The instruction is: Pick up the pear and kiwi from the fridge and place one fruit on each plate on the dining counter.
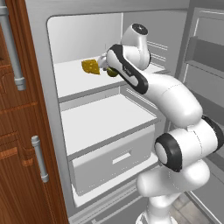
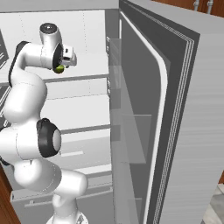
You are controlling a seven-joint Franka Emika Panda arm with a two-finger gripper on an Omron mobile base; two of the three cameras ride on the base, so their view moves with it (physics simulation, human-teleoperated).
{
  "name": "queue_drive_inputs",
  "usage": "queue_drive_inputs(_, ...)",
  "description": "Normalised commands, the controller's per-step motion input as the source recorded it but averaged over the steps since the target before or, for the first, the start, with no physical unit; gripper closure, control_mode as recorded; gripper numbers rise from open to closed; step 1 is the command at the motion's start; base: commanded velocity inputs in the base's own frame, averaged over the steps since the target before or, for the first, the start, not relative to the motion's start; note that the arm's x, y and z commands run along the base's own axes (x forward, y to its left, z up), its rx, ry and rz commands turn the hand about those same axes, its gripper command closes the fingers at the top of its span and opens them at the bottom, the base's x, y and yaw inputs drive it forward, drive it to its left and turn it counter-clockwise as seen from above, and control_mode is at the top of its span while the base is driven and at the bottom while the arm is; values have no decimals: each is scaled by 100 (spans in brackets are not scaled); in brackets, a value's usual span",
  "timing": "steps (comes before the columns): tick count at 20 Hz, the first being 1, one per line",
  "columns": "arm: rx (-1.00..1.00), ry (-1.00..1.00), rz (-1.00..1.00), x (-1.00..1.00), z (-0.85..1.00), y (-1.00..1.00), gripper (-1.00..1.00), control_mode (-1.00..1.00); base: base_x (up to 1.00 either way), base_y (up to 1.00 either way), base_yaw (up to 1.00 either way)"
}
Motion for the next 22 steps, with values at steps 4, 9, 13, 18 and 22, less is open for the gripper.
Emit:
queue_drive_inputs(4,0,5,0,0,0,0,-100,-100,0,0,0)
queue_drive_inputs(9,0,4,0,0,0,0,-100,-100,0,0,0)
queue_drive_inputs(13,0,0,0,1,-6,0,-100,-100,0,0,0)
queue_drive_inputs(18,0,0,0,1,-15,2,-100,-100,0,0,0)
queue_drive_inputs(22,0,0,0,0,-36,9,-100,-100,0,0,0)
